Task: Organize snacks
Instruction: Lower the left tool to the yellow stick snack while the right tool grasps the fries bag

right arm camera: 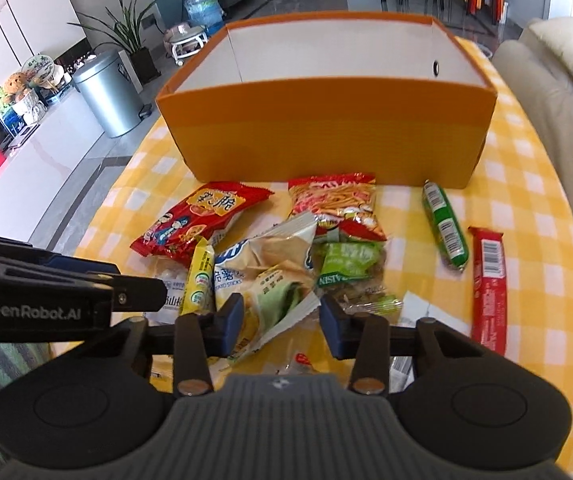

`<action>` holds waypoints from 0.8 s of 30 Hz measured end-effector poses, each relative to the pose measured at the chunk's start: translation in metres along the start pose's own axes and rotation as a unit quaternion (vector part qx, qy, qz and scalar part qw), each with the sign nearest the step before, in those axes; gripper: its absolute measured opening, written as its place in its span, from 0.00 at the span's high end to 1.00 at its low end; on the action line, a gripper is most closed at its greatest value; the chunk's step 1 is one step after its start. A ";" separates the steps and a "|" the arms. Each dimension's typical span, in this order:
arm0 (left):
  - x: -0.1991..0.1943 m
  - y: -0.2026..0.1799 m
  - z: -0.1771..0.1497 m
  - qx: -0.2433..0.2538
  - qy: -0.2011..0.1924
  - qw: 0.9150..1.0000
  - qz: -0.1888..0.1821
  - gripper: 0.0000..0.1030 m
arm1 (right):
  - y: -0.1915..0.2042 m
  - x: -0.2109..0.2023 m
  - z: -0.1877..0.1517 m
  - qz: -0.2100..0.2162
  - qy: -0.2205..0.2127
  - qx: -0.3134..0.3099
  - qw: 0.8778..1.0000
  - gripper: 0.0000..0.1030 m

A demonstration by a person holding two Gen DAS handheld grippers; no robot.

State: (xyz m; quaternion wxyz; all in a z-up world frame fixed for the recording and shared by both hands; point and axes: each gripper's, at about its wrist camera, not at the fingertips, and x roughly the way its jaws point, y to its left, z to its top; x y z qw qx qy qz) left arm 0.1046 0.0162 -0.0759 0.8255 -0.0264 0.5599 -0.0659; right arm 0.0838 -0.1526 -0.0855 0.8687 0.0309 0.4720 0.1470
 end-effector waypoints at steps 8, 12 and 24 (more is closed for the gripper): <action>0.017 -0.005 0.003 -0.002 0.030 0.999 0.022 0.50 | -0.001 0.008 -0.002 0.010 0.011 0.002 1.000 0.83; 0.023 -0.007 0.003 -0.001 0.038 0.999 0.026 0.50 | 0.006 0.004 -0.002 0.004 0.005 -0.022 1.000 0.91; 0.042 -0.020 0.002 0.032 0.056 0.996 0.056 0.70 | -0.005 -0.004 -0.002 -0.004 0.004 0.001 1.000 1.00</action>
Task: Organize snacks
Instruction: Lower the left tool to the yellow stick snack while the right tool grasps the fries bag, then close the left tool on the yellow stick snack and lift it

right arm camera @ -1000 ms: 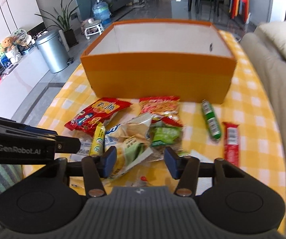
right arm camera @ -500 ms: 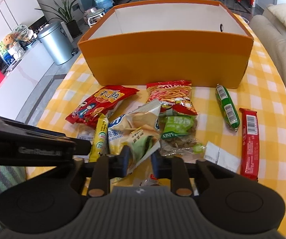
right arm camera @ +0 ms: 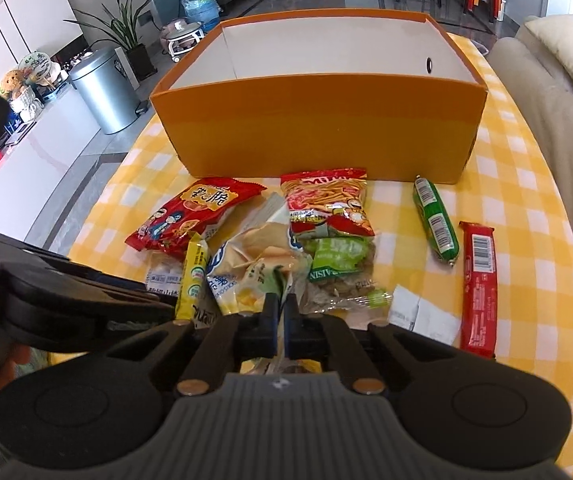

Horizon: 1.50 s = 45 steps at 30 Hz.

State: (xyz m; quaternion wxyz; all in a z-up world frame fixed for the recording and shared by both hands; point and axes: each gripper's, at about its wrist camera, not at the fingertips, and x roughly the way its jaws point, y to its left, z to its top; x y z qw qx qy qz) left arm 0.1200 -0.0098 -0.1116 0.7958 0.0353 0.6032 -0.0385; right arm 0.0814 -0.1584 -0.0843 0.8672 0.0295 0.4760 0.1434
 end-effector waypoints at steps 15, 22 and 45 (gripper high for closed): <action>-0.001 0.000 -0.004 -0.011 -0.029 0.999 -0.028 1.00 | -0.009 0.013 -0.007 0.039 0.009 0.052 0.998 0.99; -0.011 0.009 -0.008 -0.027 -0.049 0.997 -0.057 1.00 | -0.015 -0.004 -0.005 0.048 -0.007 0.073 0.996 1.00; -0.022 0.001 -0.013 -0.035 -0.064 0.993 -0.089 0.53 | -0.022 -0.017 -0.008 0.055 -0.012 0.093 0.994 1.00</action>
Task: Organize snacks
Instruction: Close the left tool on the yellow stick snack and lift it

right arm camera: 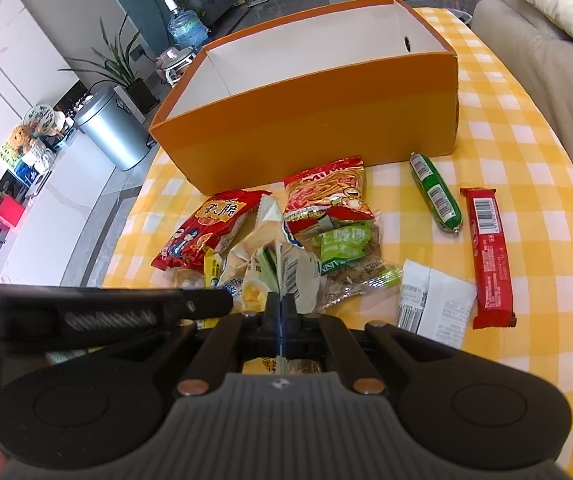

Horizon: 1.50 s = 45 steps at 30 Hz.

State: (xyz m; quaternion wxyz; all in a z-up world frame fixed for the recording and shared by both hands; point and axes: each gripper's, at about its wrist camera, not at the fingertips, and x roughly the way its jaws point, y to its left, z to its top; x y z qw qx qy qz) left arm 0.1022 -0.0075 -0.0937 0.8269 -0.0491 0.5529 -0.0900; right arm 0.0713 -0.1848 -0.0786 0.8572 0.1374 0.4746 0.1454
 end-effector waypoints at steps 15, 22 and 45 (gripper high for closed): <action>0.016 -0.003 -0.003 0.029 0.011 0.999 0.030 0.87 | -0.013 0.011 0.000 -0.001 0.016 0.034 0.999 1.00; -0.013 0.007 0.001 -0.005 -0.022 1.000 -0.008 0.90 | -0.003 -0.009 0.006 0.025 -0.018 0.026 0.999 1.00; -0.004 0.010 -0.002 -0.016 -0.004 0.999 -0.040 0.90 | -0.013 0.021 0.003 0.003 0.004 0.047 0.999 0.80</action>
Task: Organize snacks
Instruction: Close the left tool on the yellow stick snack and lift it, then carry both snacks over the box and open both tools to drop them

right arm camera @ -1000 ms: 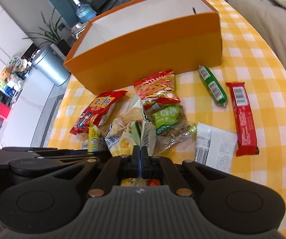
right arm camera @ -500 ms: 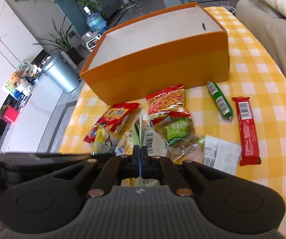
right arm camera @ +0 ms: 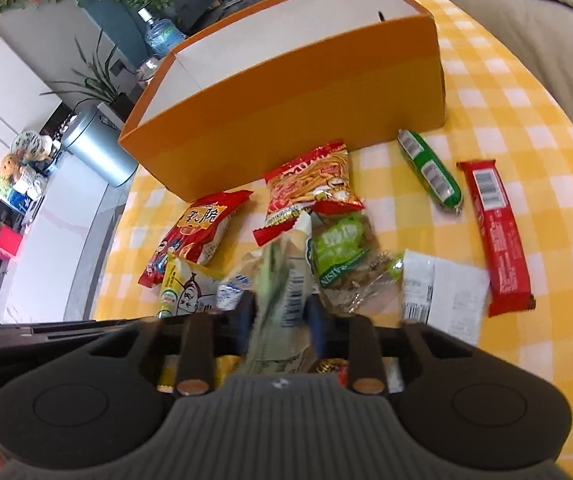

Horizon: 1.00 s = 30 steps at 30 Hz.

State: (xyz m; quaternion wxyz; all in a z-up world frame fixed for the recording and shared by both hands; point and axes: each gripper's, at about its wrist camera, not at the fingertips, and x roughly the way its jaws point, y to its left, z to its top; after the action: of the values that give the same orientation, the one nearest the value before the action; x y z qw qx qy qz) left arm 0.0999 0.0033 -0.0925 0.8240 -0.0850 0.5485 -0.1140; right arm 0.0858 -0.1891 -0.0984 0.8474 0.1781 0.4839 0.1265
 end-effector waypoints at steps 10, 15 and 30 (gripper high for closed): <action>-0.041 0.001 0.014 -0.009 -0.046 0.999 -0.011 0.90 | 0.022 -0.040 0.010 0.012 -0.051 -0.025 0.998 0.89; -0.063 -0.005 0.040 0.002 -0.080 0.997 -0.008 0.90 | 0.035 -0.069 0.033 0.009 -0.085 -0.023 0.996 0.89; -0.086 -0.019 0.127 0.047 -0.143 0.988 0.026 0.90 | 0.053 -0.082 0.138 0.007 -0.164 -0.042 0.986 0.89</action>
State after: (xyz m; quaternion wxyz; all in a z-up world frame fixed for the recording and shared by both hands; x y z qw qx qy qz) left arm 0.1836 0.0115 0.0371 0.8997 -0.0476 0.4209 -0.1051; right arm 0.1625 -0.1977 0.0521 0.9210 0.1643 0.3316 0.1215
